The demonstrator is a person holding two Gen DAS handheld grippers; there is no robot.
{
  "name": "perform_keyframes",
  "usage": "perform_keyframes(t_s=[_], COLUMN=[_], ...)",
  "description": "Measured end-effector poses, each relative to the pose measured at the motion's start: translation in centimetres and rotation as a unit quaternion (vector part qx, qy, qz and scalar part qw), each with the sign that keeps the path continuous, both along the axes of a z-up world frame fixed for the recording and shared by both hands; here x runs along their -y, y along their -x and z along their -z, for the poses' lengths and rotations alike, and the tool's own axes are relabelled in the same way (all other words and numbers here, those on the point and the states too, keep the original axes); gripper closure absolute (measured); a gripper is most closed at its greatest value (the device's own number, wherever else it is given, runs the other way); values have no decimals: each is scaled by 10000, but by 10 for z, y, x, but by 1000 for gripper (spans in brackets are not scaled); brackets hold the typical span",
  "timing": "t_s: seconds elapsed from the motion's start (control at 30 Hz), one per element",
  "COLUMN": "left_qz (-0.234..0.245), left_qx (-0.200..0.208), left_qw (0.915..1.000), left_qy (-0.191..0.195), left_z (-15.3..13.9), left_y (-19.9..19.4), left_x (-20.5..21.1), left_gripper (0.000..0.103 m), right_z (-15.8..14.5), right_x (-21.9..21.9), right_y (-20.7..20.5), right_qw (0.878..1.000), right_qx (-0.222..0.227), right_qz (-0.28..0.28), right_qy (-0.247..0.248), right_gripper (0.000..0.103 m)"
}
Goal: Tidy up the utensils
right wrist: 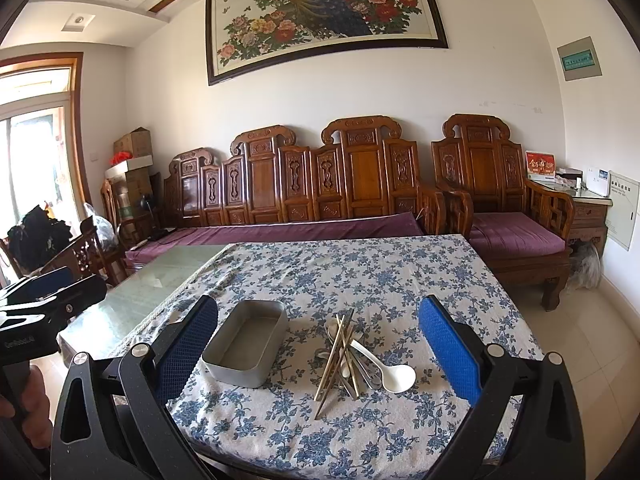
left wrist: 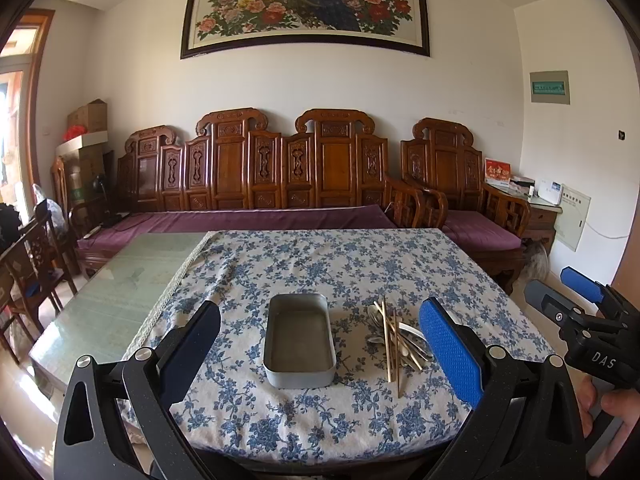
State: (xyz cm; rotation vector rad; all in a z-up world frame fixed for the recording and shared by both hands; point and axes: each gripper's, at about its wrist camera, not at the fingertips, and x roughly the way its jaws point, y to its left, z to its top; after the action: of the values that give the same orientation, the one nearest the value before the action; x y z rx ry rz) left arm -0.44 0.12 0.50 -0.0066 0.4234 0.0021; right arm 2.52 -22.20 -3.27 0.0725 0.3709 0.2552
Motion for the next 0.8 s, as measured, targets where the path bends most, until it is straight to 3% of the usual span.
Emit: perform_keyframes(t_s=[0.8], left_qz=[-2], left_qx=[37], left_qw=[10000], left_qy=[-11], left_z=[-3], left_y=[-1], left_x=[2], left_gripper=[7], right_z=[0], right_x=[0], right_y=[1], right_qw=[10000], right_qx=[13], right_qz=[0], right_qy=[-6], right_gripper=[3])
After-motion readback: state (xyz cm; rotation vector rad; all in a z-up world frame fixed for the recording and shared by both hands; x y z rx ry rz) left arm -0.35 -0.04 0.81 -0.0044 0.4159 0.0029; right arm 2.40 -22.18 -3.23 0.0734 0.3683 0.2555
